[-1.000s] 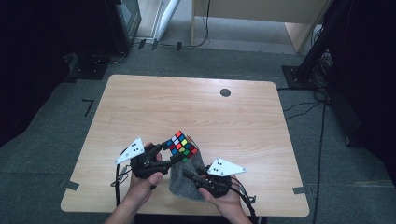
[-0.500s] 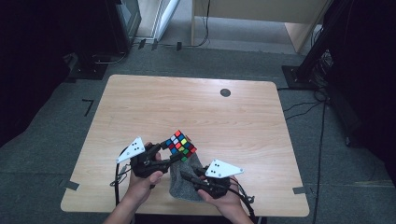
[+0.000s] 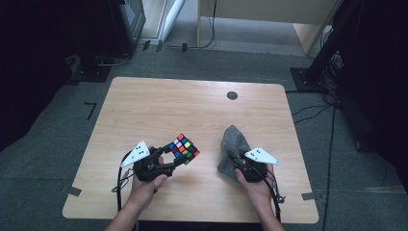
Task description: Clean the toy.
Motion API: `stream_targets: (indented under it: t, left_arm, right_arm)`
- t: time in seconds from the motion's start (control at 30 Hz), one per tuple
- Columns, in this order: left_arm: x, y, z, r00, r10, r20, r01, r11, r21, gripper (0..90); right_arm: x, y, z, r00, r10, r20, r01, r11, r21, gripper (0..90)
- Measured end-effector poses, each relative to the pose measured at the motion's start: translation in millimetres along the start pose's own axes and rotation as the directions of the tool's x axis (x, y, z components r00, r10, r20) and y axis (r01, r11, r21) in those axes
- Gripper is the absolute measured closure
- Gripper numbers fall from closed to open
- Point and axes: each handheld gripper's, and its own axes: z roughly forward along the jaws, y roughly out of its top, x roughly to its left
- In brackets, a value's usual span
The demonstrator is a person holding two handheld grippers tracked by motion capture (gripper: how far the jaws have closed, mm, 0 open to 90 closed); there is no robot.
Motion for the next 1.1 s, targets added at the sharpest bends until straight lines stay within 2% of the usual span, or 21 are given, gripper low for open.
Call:
stream_targets:
  t: [0.1,0.23,0.3,0.33,0.4,0.47,0.6,0.7,0.77,0.83,0.97,1.03,1.1]
  left_arm:
    - [-0.3,-0.5,0.1,1.0000,0.006,-0.006,-0.006,0.9999,0.009,34.3]
    - [1.0,0.1,-0.9,0.9999,0.006,-0.015,-0.005,1.0000,0.007,34.3]
    - [1.8,0.4,-1.2,0.9998,-0.001,-0.019,0.001,1.0000,0.008,34.3]
    - [2.3,0.5,-1.3,0.9998,-0.002,-0.022,0.003,1.0000,0.008,34.3]
    - [2.9,0.9,-1.6,0.9997,-0.006,-0.026,0.006,0.9999,0.008,34.3]
    - [3.5,1.6,-2.0,0.9995,-0.010,-0.030,0.010,0.9999,0.009,34.3]
    - [6.1,3.1,-3.5,0.9989,-0.027,-0.039,0.027,0.9996,0.003,34.3]
    - [7.6,3.6,-2.9,0.9976,-0.055,-0.041,0.055,0.9985,0.003,34.3]
    - [6.8,4.0,-1.5,0.9971,-0.067,-0.038,0.067,0.9977,0.007,34.3]
    - [4.5,4.0,0.7,0.9967,-0.076,-0.029,0.077,0.9970,0.013,34.2]
    - [-2.7,2.4,7.0,0.9964,-0.084,-0.012,0.085,0.9957,0.038,34.2]
    - [-6.3,1.6,10.0,0.9955,-0.095,-0.006,0.095,0.9943,0.048,34.2]
    - [-9.6,0.6,12.7,0.9936,-0.113,0.002,0.112,0.9922,0.054,34.3]
  right_arm:
    - [-3.7,-2.2,3.2,0.9997,0.020,-0.013,-0.020,1.000,0.007,72.5]
    - [-6.9,-4.4,6.5,0.9997,0.025,0.000,-0.025,1.000,0.015,71.2]
    - [-9.0,-6.0,8.1,0.9996,0.025,0.008,-0.026,0.999,0.025,67.6]
    - [-10.1,-6.7,9.3,0.9996,0.026,0.011,-0.027,0.999,0.032,62.9]
    - [-12.3,-7.0,11.5,0.9996,0.029,0.005,-0.029,0.998,0.048,47.2]
    - [-12.5,-5.0,10.5,0.9984,0.007,0.056,-0.010,0.998,0.058,34.5]
    - [-11.8,6.0,-4.3,0.9950,-0.037,0.093,0.037,0.999,-0.001,19.8]
    - [-2.8,12.9,-15.1,0.9954,-0.072,0.064,0.077,0.994,-0.072,18.4]
    - [10.8,15.5,-17.5,0.9927,-0.121,0.004,0.120,0.987,-0.109,18.2]
    - [27.9,16.7,-16.9,0.9831,-0.174,-0.057,0.165,0.977,-0.135,17.4]
    - [60.6,16.6,-13.3,0.9550,-0.246,-0.166,0.217,0.960,-0.176,16.8]
    - [73.0,15.9,-12.3,0.9406,-0.281,-0.191,0.244,0.950,-0.195,17.0]
    - [82.1,15.0,-11.3,0.9318,-0.304,-0.199,0.262,0.942,-0.212,17.2]
